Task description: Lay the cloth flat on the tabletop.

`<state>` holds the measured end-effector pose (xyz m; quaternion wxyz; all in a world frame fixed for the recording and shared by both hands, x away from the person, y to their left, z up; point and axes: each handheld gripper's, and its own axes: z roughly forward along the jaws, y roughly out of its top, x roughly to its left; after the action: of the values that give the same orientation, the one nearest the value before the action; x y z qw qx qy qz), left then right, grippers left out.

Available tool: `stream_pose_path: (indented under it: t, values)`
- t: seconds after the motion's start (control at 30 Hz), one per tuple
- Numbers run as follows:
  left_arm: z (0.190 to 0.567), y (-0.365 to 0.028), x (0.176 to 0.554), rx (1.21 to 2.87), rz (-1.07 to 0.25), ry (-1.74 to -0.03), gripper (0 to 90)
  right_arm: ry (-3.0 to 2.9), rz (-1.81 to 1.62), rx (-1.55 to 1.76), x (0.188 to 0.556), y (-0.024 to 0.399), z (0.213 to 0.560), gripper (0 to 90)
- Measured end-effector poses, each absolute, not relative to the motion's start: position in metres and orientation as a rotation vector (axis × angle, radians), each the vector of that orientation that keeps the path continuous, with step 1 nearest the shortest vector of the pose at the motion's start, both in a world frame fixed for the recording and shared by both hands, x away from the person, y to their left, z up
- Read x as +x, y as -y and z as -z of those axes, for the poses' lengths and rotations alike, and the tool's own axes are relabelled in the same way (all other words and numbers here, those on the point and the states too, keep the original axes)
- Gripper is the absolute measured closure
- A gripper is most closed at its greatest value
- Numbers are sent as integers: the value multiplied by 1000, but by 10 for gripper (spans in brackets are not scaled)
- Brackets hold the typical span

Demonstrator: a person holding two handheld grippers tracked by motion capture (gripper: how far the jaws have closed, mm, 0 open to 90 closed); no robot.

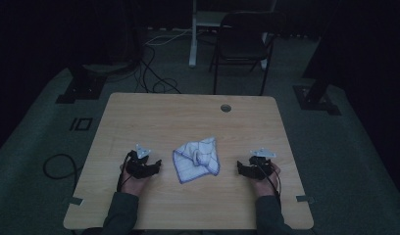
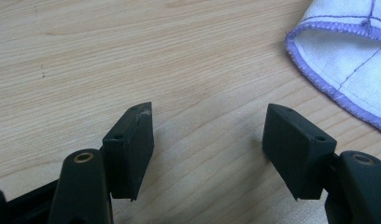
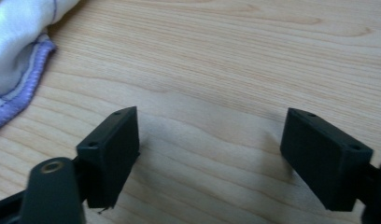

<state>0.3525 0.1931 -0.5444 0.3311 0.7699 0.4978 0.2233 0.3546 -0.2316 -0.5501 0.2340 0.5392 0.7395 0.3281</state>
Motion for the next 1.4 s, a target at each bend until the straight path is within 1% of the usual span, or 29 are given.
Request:
stream_pose_path:
  t: [0.3, 0.33, 0.43, 0.5, 0.6, 1.03, 1.23, 1.4]
  values:
    - [545, -192, 352, 2009, -586, -1305, 343, -2062, -890, 1477, 353, 230, 548, 210]
    - [545, -192, 352, 2007, -588, -1306, 345, -2066, -882, 1478, 352, 230, 546, 294]
    - [544, -192, 352, 2014, -584, -1305, 361, -2074, -890, 1468, 350, 232, 544, 418]
    - [544, -192, 352, 2017, -581, -1301, 374, -2086, -923, 1464, 349, 232, 543, 481]
    - [543, -192, 352, 2023, -577, -1296, 377, -2097, -945, 1414, 346, 228, 541, 537]
    - [541, -187, 346, 2063, -544, -1237, 521, -2110, -1012, 1282, 332, 211, 532, 623]
    - [540, -178, 342, 2093, -526, -1199, 523, -2150, -1025, 1228, 327, 201, 531, 669]
    - [536, -166, 339, 2109, -516, -1132, 525, -2178, -1033, 1192, 324, 192, 531, 702]
